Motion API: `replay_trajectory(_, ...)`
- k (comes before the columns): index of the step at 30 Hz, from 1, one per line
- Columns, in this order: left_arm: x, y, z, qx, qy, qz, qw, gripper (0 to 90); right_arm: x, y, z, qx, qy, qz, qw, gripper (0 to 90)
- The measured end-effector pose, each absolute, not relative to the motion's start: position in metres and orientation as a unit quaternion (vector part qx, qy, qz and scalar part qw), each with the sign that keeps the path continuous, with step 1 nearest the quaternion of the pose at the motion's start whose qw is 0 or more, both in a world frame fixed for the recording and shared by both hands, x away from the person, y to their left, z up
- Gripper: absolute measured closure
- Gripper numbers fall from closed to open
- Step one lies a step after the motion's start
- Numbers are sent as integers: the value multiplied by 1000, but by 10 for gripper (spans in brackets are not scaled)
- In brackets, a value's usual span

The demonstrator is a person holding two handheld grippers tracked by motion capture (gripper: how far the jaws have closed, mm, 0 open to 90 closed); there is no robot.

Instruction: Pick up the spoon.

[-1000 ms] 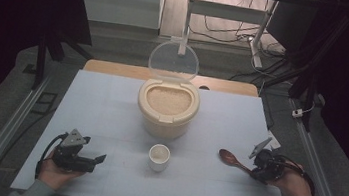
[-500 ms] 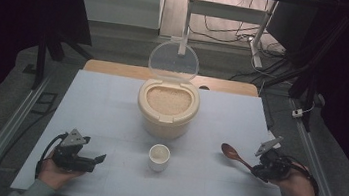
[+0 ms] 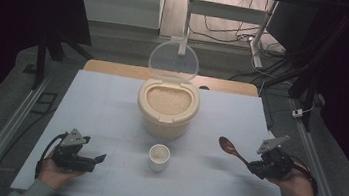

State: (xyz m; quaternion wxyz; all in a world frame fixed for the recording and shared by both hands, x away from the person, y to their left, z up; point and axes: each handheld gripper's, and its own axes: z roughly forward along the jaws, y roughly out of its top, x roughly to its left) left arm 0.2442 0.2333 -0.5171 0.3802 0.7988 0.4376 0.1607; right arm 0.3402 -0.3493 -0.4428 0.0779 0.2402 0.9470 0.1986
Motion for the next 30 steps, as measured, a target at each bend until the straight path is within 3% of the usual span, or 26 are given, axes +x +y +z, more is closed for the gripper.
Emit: replay_trajectory(30,246,229,-516,801,435,159,379,125,313,-288,-415,142,958,232,90,781)
